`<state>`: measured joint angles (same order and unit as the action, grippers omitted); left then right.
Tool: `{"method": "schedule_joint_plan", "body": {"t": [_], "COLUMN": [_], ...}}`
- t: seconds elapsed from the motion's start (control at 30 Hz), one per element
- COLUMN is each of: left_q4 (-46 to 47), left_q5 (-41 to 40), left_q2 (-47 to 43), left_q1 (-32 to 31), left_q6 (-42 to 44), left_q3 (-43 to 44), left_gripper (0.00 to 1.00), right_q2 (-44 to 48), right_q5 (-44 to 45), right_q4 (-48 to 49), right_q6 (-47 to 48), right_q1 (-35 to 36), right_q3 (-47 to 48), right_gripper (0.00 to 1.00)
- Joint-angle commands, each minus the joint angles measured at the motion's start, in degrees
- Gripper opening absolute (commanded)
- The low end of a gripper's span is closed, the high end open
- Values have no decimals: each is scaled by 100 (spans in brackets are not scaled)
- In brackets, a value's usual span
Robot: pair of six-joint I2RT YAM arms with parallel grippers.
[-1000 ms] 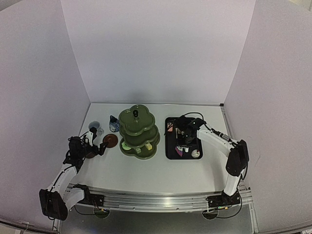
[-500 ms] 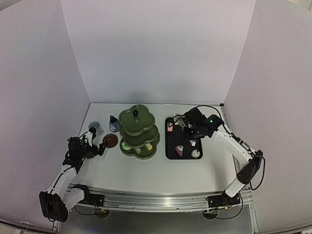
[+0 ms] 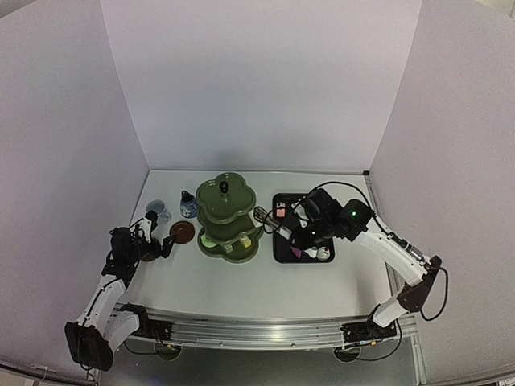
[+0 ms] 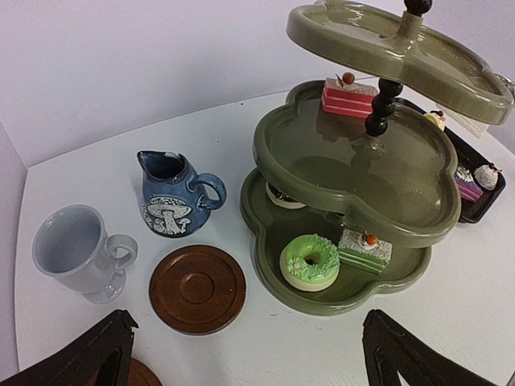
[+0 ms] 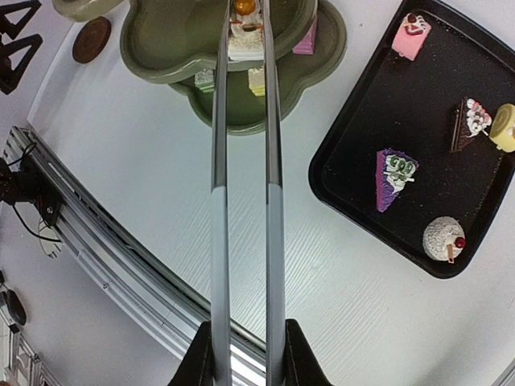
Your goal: Serve the afternoon tea
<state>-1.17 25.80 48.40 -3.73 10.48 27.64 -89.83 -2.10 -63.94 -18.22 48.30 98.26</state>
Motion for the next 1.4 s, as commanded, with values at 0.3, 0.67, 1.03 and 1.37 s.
{"method": "schedule_joint_plan", "body": {"t": [0.3,0.67,1.03,1.37], "left_q4": [-223,-251,-269,-285], "left_q5": [-53,-150,-146,-146], "left_q2": [-265,-277,-221,-234], "left_q1": [-17,-23,-19,-23], "left_q6": [3,-2,-11,-33], "left_q3": [31,53,92,94], "left_gripper": [100,100,100,100], "right_q2": [-985,-1353,-1289,-1001], "right_q5": [-104,209,194,147], "right_q4": [258,254,250,250], "right_q6": [428,626,602,497], "right_q1": [123,119,119,118], "right_q3": [928,1122,1027,819], "right_gripper": [0,0,28,31]}}
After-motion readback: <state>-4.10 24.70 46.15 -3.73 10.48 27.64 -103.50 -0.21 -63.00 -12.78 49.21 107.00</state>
